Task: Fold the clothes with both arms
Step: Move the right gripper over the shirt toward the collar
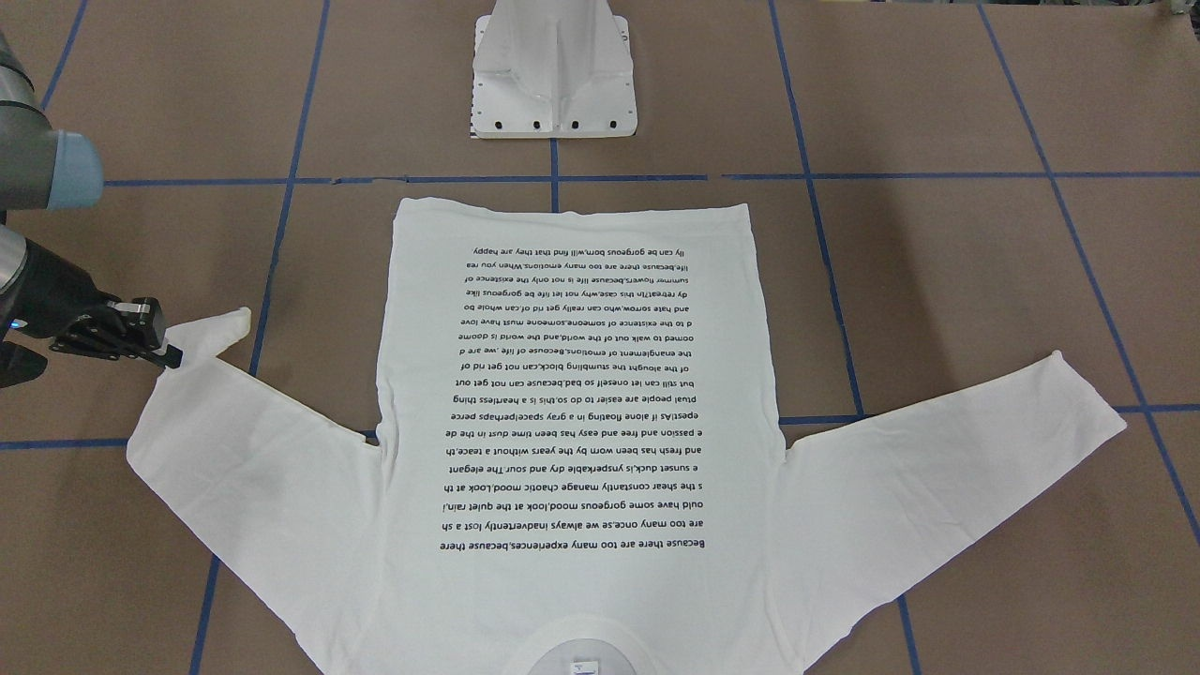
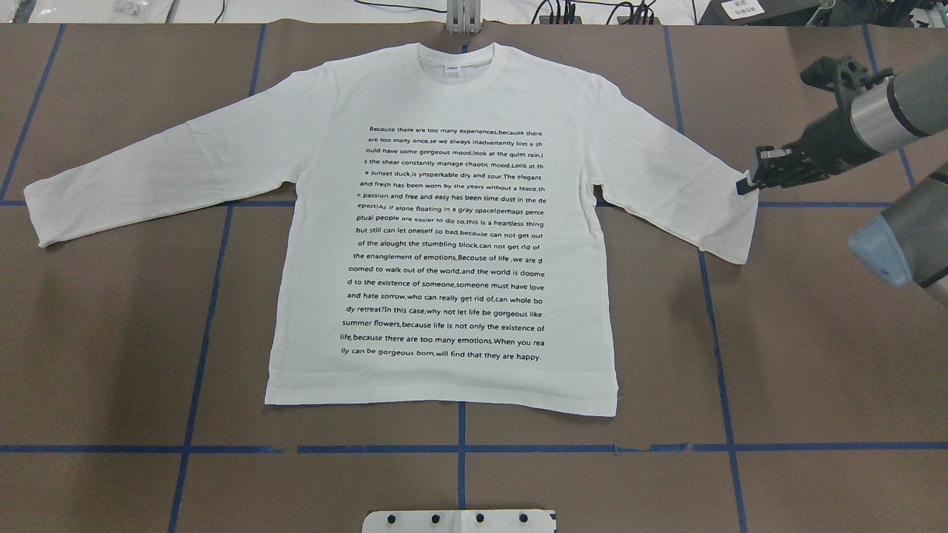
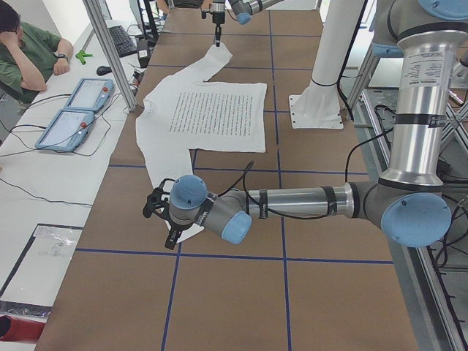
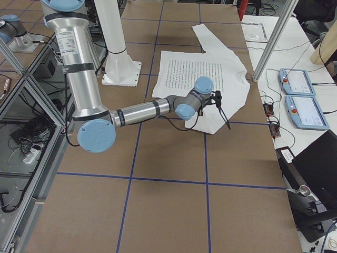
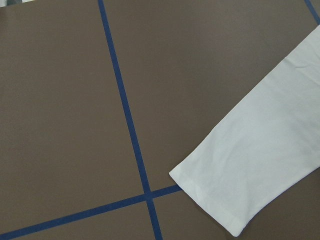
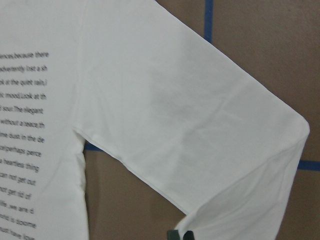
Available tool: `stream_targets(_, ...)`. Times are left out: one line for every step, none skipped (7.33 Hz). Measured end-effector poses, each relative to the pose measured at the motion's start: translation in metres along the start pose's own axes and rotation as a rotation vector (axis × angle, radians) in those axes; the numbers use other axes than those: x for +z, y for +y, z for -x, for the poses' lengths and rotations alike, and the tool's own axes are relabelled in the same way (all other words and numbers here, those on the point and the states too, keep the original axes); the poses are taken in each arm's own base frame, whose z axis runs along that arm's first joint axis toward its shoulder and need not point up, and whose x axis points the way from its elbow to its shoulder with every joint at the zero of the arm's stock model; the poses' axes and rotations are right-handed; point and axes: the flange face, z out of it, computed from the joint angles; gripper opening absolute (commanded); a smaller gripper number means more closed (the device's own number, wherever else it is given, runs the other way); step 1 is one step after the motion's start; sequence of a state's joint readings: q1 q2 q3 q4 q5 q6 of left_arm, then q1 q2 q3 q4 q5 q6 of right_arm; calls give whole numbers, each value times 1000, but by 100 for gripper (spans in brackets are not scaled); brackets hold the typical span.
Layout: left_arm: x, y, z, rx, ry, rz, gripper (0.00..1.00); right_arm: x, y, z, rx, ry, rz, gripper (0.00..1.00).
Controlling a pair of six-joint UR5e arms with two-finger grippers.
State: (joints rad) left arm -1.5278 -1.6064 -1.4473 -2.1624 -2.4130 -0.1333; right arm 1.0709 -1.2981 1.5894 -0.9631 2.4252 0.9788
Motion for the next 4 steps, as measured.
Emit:
stream_targets(0,0,0,1,0,-1,99,-4,-30,57,47,-38,-19,0)
stream_targets(0,1,1,-1,-1,-2,99,-7,-60,115,49,-71,-36,0)
stream_targets(0,1,1,-3,-3,-2,99,-8,-86,174,27,-96,-54,0)
stream_targets(0,2,2,-5,-4,-2,99,-4,-108,234,-3,-111,-76,0)
